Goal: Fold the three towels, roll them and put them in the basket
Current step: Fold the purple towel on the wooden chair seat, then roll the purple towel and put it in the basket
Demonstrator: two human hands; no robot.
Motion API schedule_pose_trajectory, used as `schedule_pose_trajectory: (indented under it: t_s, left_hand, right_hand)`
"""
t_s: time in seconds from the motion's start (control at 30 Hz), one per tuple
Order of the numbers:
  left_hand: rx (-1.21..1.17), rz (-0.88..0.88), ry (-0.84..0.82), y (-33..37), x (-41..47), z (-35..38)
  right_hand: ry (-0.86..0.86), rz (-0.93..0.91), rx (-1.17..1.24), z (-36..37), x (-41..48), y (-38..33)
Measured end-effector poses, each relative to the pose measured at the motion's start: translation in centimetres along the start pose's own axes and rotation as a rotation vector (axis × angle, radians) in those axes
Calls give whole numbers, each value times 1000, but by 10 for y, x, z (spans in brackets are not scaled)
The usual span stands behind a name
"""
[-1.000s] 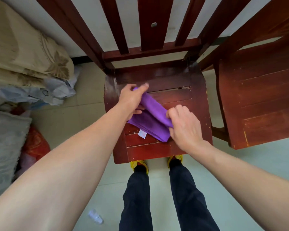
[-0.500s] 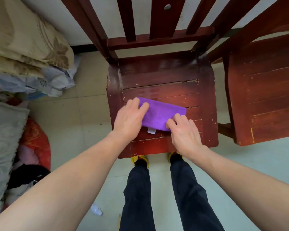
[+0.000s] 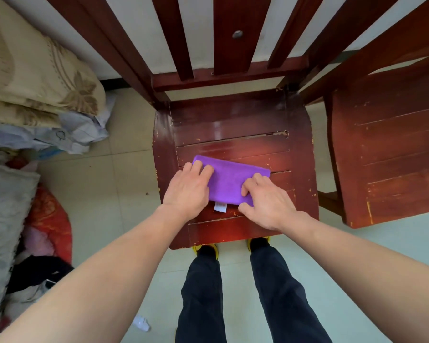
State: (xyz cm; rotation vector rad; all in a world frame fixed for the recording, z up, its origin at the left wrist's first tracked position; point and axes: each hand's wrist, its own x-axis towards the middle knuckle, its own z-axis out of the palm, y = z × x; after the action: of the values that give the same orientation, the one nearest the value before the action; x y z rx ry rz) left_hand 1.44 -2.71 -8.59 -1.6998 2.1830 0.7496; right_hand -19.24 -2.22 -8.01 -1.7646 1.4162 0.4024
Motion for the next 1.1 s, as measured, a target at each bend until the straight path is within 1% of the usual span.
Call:
schedule_pose_trajectory:
  t_s: [0.03, 0.07, 0.1, 0.13, 0.17, 0.23, 0.3, 0.37, 0.5, 0.7, 0.87, 1.0, 1.07, 1.1]
  left_hand:
    - [26, 24, 28, -1, 1, -7]
    - [69, 59, 65, -2, 3, -13]
    - [113, 96, 88, -3, 5, -17]
    - [146, 131, 72, -4, 9, -22]
    - [170, 168, 20, -3, 13, -26]
    - [222, 209, -125, -1, 24, -27]
    - [272, 233, -213, 4, 29, -23]
    - [273, 225, -225, 8, 24, -16]
    - [215, 229, -229, 13, -5, -4]
    - [241, 353, -185, 22, -63, -28]
    - [315, 528, -109, 52, -119, -90]
    - [390, 628, -70, 100, -164, -132]
    - [404, 695, -45, 130, -182, -144]
    - [416, 727, -61, 149, -192, -151]
  right_hand:
    - [3, 11, 61, -6, -5, 2]
    - [71, -2, 58, -13, -9, 3]
    - [173, -30, -17, -17, -11, 6]
    - [260, -53, -112, -21, -11, 8]
    - [285, -60, -173, -23, -11, 9]
    - [175, -35, -196, -23, -4, 9]
    - [84, 0, -203, -13, 1, 10]
    - [89, -10, -246, -3, 1, 8]
    - [132, -10, -258, 17, -27, 2]
    - [246, 16, -98, 33, -103, -28]
    - [371, 137, -24, 15, -195, -59]
    - [458, 281, -33, -2, -274, -68]
    - [510, 319, -40, -5, -312, -62]
    - [529, 345, -39, -6, -334, -56]
